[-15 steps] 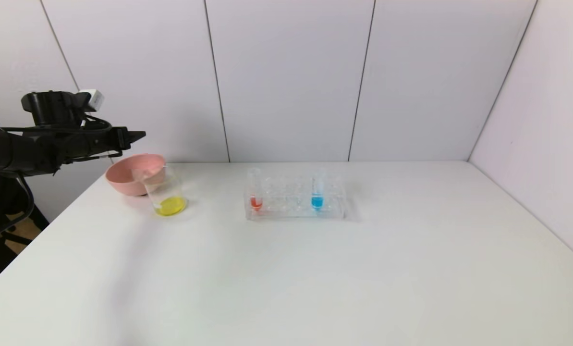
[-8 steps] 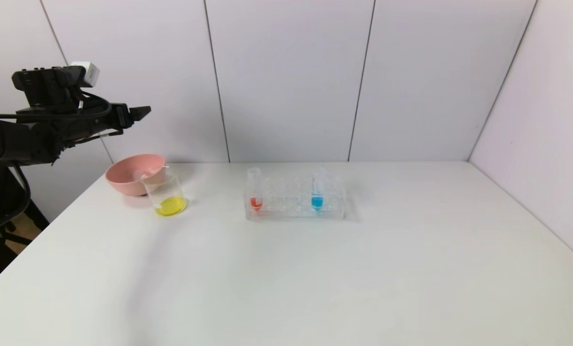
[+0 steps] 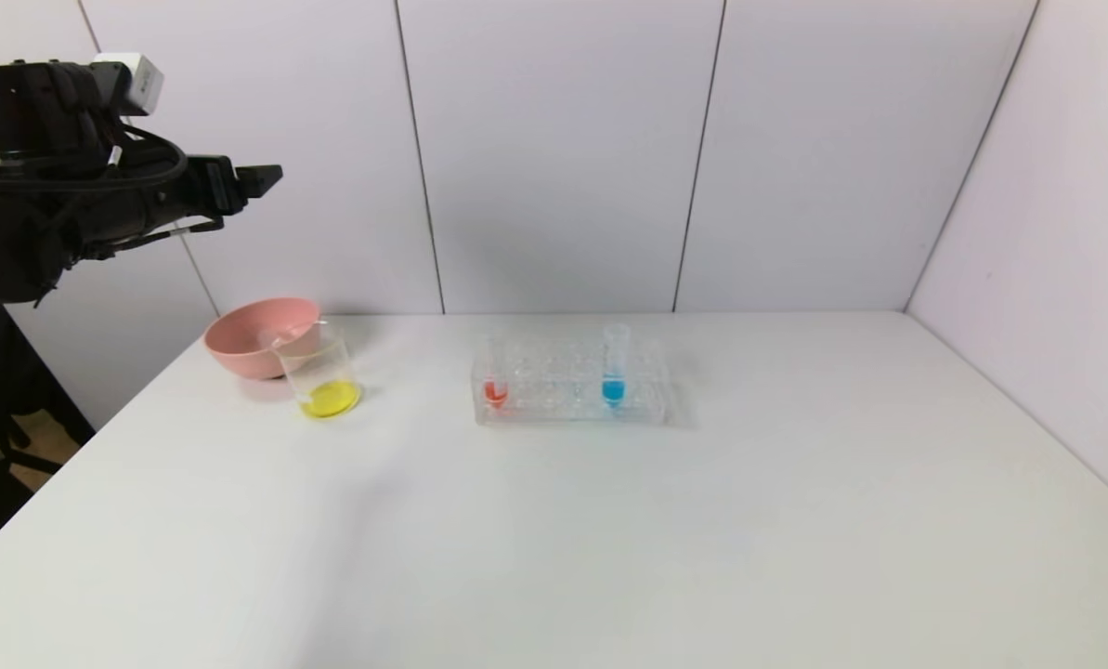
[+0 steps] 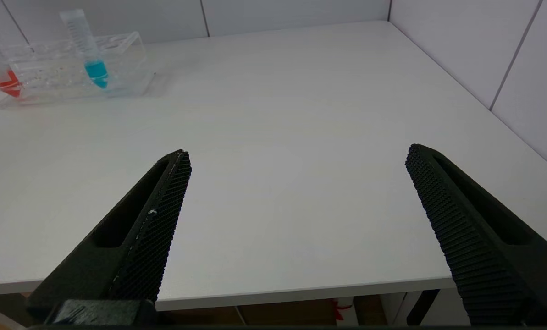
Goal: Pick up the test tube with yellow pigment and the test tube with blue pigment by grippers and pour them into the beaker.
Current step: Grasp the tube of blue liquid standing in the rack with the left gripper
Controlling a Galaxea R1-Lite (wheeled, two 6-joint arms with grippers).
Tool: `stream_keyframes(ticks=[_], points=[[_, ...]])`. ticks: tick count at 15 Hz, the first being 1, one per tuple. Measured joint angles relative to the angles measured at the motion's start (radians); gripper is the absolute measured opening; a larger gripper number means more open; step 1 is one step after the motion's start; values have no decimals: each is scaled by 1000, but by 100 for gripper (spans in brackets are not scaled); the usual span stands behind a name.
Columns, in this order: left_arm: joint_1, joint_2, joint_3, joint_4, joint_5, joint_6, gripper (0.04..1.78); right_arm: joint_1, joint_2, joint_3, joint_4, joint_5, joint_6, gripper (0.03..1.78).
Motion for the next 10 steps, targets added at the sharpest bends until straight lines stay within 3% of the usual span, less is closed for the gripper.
stream_keyframes(ticks=[4, 7, 10], points=[[-62, -209, 148, 119, 108, -3, 178, 0, 0, 0, 0, 0, 0, 171], [-104, -371, 241, 284, 125, -11, 178, 0, 0, 0, 0, 0, 0, 171], [-134, -486, 354, 317, 132, -18, 178, 0, 0, 0, 0, 1, 0, 171]])
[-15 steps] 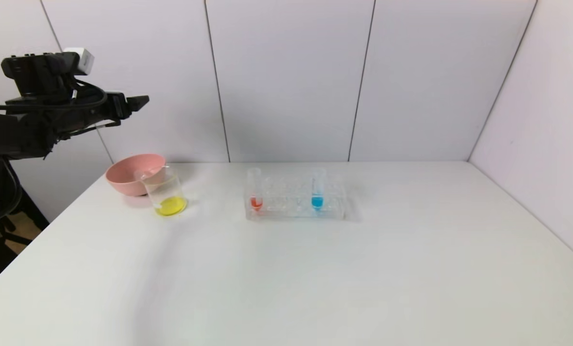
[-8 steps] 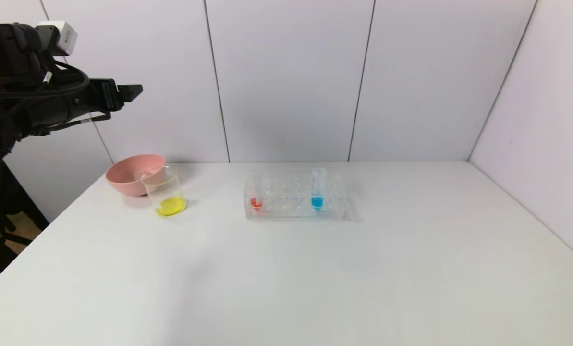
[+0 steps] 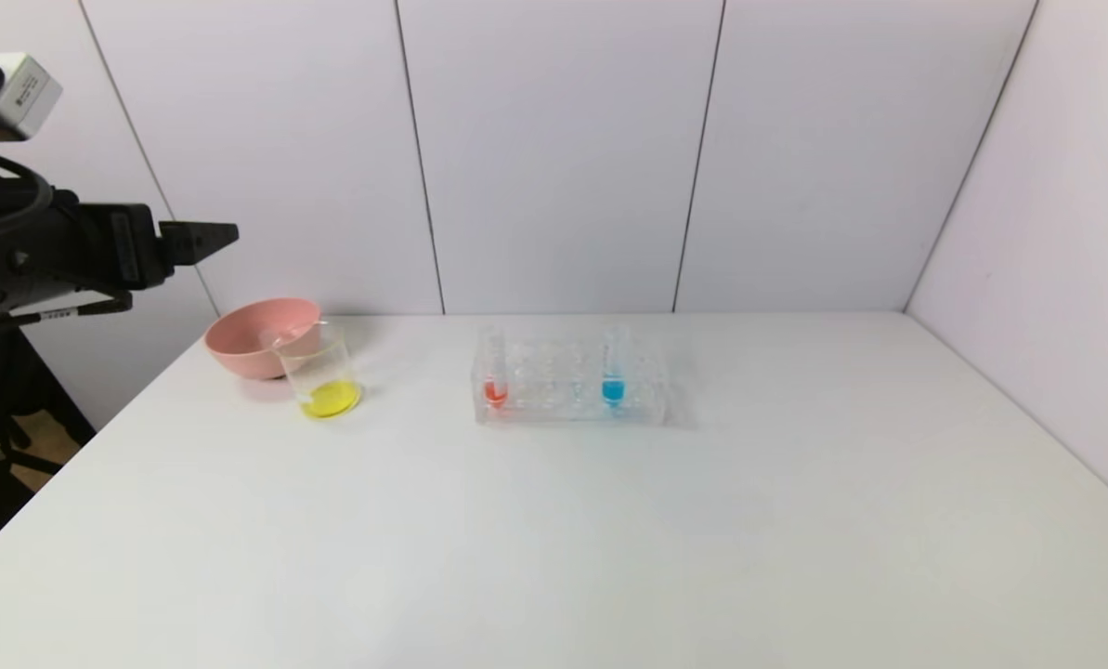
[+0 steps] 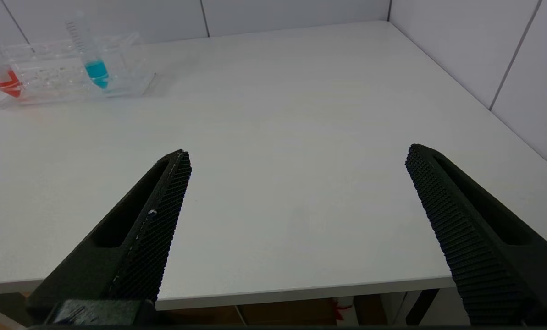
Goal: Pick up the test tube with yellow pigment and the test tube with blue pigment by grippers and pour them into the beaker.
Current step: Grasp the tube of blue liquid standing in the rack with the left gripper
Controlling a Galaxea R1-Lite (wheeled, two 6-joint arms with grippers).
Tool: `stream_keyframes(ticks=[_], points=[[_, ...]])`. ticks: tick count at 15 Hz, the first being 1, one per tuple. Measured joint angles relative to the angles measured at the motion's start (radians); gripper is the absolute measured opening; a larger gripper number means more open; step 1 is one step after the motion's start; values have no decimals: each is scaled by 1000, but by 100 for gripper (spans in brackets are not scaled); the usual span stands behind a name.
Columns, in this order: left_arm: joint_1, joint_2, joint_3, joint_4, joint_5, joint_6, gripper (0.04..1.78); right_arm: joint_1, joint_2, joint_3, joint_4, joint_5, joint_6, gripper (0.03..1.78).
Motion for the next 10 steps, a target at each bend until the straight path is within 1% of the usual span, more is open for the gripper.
stream_keyframes(ticks=[2, 4, 6, 7, 8, 10], points=[[-33, -47, 88, -41, 7, -3, 178, 0, 0, 0, 0, 0, 0, 171], [-83, -81, 200, -182, 27, -15, 178, 0, 0, 0, 0, 0, 0, 171], [-147, -93, 294, -338, 86, -36, 178, 0, 0, 0, 0, 0, 0, 171], [-179, -92, 327, -393, 106, -48, 178, 0, 0, 0, 0, 0, 0, 171], [-208, -89, 351, -432, 113, -67, 178, 0, 0, 0, 0, 0, 0, 171], [-277, -78, 375, -463, 117, -113, 178, 0, 0, 0, 0, 0, 0, 171]])
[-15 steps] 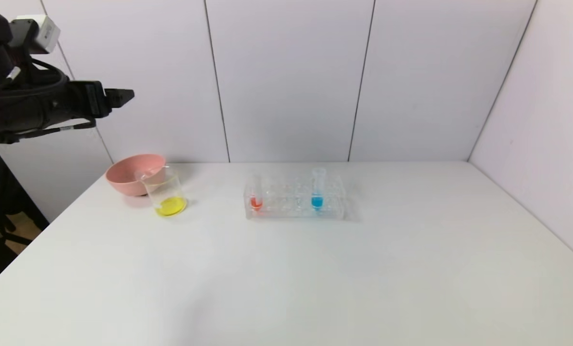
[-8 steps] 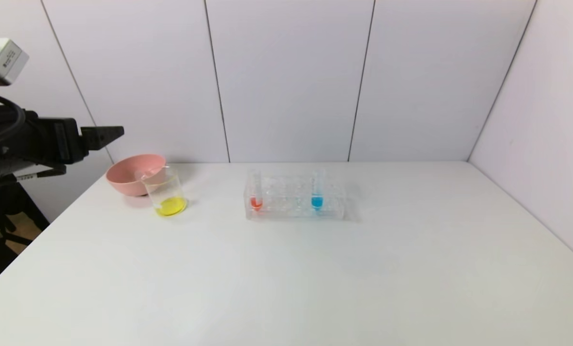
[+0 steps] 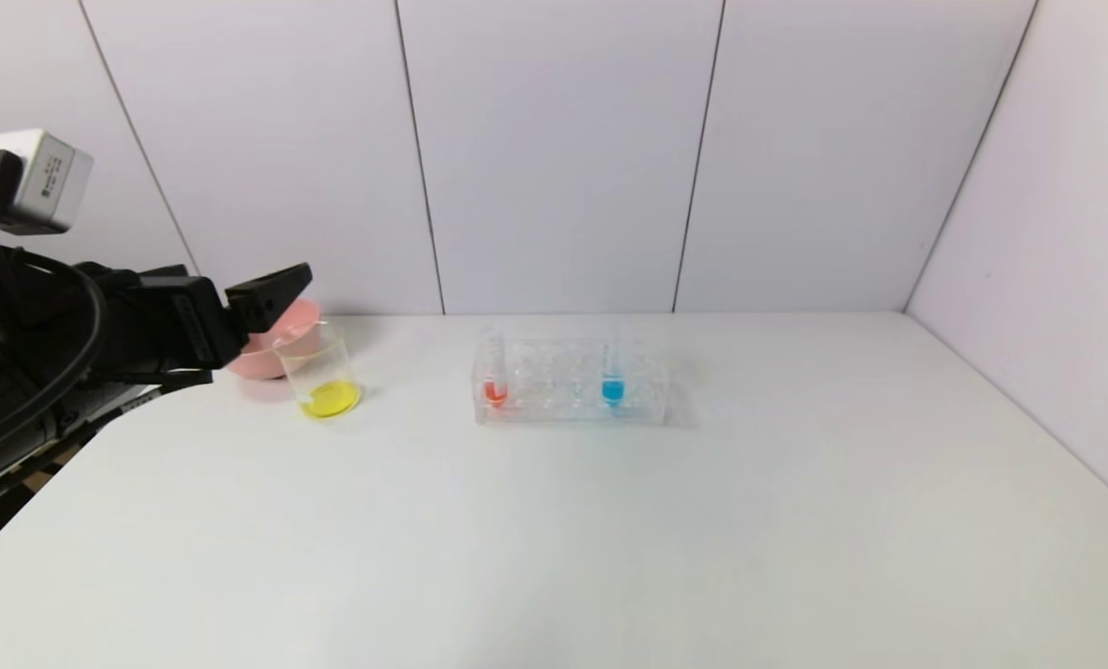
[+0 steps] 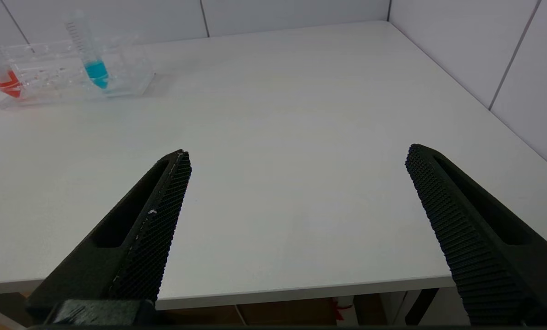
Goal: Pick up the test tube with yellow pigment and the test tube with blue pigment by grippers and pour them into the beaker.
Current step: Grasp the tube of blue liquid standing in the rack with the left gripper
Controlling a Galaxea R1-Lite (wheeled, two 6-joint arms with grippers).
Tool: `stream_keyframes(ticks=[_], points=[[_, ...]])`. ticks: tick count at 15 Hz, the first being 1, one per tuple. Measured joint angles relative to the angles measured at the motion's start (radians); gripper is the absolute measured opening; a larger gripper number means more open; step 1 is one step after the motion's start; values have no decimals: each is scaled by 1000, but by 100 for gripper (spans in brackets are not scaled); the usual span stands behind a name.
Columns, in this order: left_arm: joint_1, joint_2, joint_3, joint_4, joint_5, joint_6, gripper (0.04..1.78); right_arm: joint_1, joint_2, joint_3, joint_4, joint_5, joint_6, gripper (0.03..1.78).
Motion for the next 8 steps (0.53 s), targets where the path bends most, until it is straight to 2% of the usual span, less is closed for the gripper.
stream_keyframes(ticks=[4, 8], points=[[-104, 52, 9, -21, 32, -52, 178, 0, 0, 0, 0, 0, 0, 171], [-175, 145, 11, -151, 107, -61, 178, 0, 0, 0, 0, 0, 0, 171]])
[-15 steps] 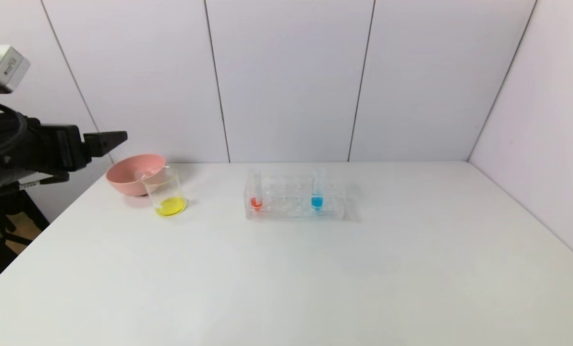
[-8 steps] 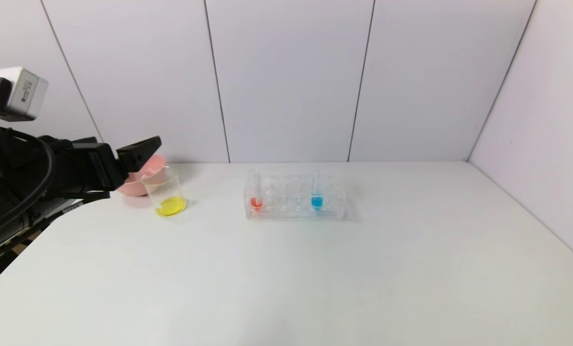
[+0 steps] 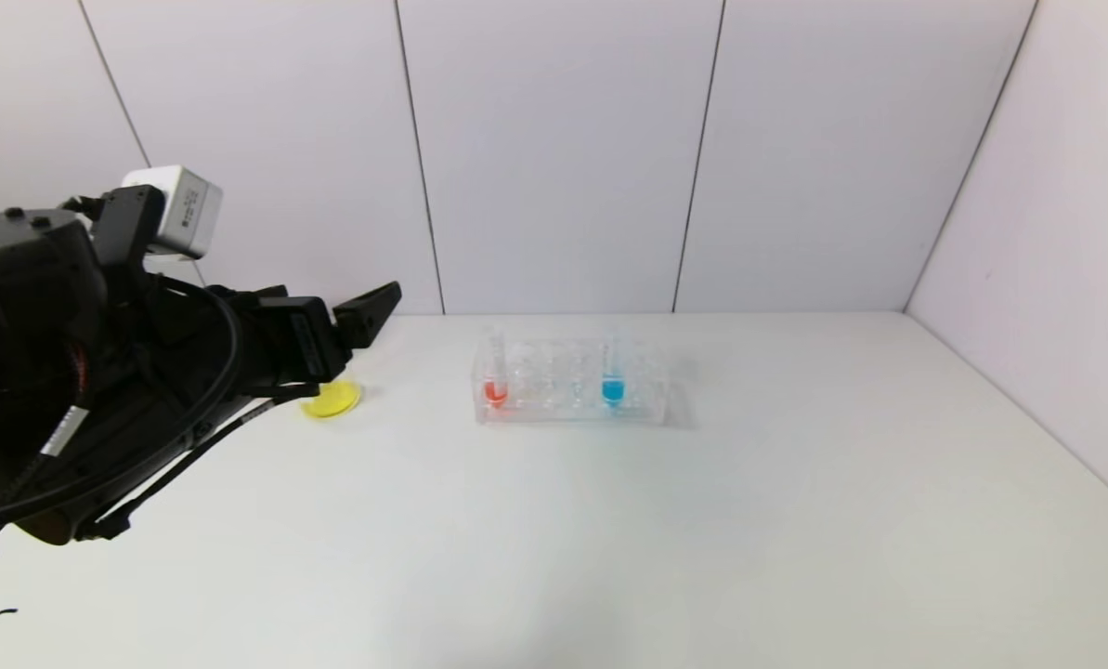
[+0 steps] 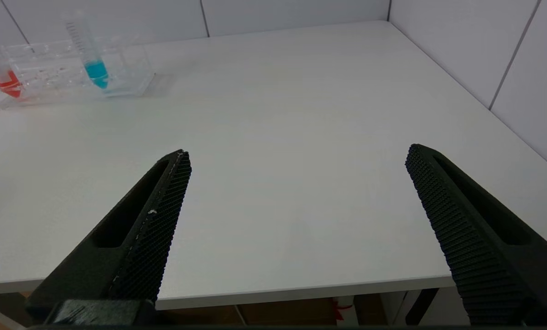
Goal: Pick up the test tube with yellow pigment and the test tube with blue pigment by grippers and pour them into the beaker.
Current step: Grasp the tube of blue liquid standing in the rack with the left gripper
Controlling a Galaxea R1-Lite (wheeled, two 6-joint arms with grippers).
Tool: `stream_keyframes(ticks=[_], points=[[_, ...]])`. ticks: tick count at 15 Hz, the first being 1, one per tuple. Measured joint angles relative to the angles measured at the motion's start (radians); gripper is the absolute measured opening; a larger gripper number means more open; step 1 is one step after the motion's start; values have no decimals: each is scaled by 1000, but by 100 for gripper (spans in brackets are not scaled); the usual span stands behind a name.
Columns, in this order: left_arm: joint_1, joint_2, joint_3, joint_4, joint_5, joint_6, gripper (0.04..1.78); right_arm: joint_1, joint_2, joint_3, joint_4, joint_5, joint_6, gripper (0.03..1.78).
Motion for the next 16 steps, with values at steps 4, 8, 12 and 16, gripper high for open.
stream_keyframes(ticks=[4, 8, 12, 16], points=[[-108, 129, 2, -151, 76, 1, 178, 0, 0, 0, 0, 0, 0, 171], [-163, 278, -8, -319, 89, 6, 178, 0, 0, 0, 0, 0, 0, 171], [-210, 446, -59, -438, 159, 9, 178, 0, 0, 0, 0, 0, 0, 171], [-246, 601, -143, -518, 191, 38, 178, 0, 0, 0, 0, 0, 0, 171]])
